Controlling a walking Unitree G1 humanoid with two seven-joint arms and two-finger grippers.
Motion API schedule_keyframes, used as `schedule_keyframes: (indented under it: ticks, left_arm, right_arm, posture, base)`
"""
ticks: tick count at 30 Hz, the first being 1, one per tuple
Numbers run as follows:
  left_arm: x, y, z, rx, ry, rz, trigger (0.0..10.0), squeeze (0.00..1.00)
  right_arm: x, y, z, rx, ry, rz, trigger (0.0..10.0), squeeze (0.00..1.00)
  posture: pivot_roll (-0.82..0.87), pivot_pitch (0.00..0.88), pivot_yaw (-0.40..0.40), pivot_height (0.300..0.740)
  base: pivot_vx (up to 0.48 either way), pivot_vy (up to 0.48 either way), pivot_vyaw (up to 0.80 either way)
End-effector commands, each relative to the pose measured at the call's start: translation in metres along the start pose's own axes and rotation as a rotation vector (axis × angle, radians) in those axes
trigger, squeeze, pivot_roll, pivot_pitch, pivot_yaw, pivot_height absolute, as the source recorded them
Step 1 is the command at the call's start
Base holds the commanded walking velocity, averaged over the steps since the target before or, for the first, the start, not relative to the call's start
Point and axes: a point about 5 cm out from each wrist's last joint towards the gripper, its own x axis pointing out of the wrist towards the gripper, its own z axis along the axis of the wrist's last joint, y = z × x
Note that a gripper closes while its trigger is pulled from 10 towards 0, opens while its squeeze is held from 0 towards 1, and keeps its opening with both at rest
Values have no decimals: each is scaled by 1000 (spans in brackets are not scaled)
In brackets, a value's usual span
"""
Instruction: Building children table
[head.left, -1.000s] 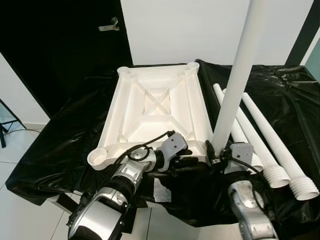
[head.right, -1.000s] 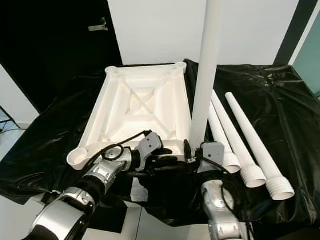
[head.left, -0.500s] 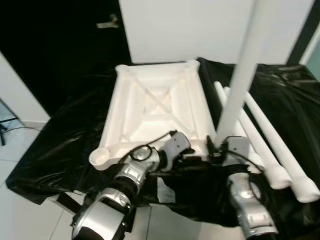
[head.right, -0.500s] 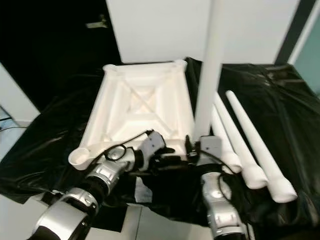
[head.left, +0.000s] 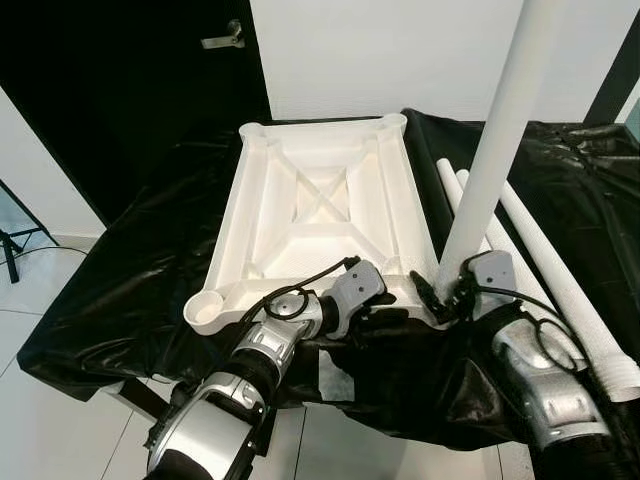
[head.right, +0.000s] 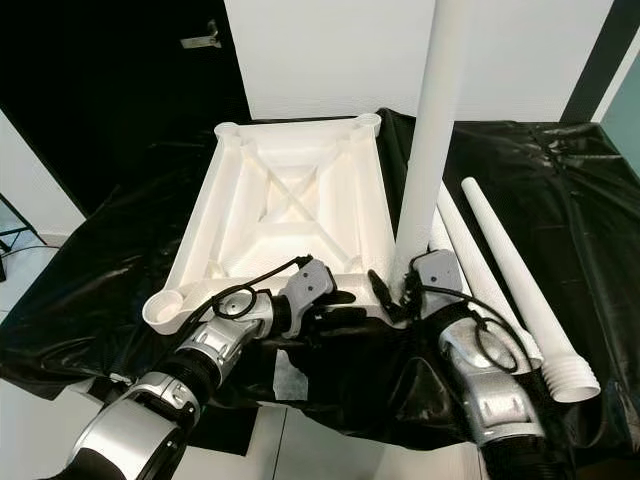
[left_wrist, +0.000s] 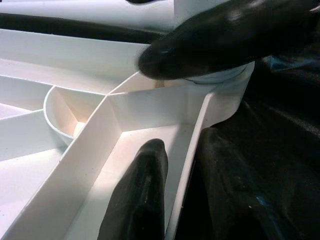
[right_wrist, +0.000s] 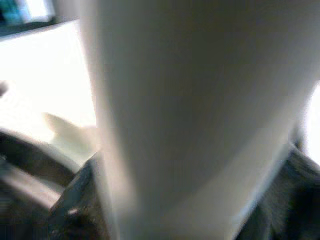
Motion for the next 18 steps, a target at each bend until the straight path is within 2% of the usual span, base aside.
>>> schedule_keyframes:
  ticks: [1, 5, 12, 16, 17, 18]
  left_arm:
    - [-2, -31, -49, -130, 181, -144, 10000, 0]
    - [-1, -31, -48, -126, 180, -145, 10000, 0]
    - [-2, -30, -48, -124, 180, -142, 10000, 0]
    - [-2, -30, -48, -125, 181, -142, 10000, 0]
    - [-2, -30, -49, -125, 182, -143, 10000, 0]
    - [-2, -30, -49, -125, 182, -143, 10000, 0]
  right_arm:
    - [-4, 3, -2, 7, 29, 96, 0, 0]
    - [-16, -1, -8, -36, 98, 243, 0, 0]
    - [-18, -10, -12, -42, 151, 274, 0, 0]
    - [-17, -9, -15, 8, 155, 251, 0, 0]
    - [-12, -5, -14, 88, 118, 180, 0, 0]
    - [-12, -5, -14, 88, 118, 180, 0, 0]
  posture:
    - [-96, 0, 47, 740]
    - [-96, 0, 48, 740]
    - [-93, 0, 49, 740]
    - [-90, 0, 49, 740]
    - [-98, 0, 55, 740]
    - [-98, 0, 55, 740]
  base:
    - [0, 0, 0]
    - [0, 0, 0]
    - [0, 0, 0]
    - [0, 0, 0]
    - [0, 0, 0]
    - [0, 0, 0]
